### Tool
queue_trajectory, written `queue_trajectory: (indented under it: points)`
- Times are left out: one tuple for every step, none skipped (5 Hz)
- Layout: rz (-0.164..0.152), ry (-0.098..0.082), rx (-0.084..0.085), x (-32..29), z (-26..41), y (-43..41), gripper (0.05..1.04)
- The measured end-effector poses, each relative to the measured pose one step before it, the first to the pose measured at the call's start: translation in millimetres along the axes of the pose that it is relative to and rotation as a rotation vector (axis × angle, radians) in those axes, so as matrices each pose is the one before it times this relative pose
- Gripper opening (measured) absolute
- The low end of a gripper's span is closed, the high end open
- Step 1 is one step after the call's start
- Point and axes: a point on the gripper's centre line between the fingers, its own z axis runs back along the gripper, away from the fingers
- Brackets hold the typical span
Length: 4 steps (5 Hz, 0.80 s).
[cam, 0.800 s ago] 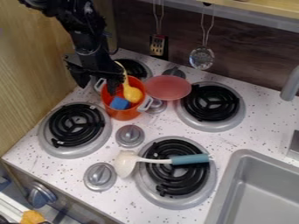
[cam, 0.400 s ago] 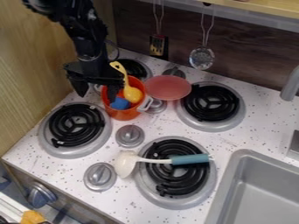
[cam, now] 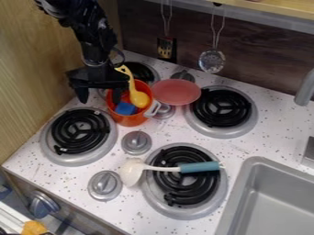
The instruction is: Put the red object in the left burner
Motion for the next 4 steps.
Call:
queue_trajectory:
  points:
    - [0.022, -0.0183, 0.0618, 1.36, -4.69, 5.81, 1.001]
    - [-0.0178, -0.0133, 0.045, 3.42, 1.23, 2.75, 1.001]
    - [0.0099, 0.0024, 0.0057, -2.77, -9.44, -1.47, 1.001]
    - [0.0387, -0.0066, 0.0024, -0.23, -5.66, -1.06, 1.001]
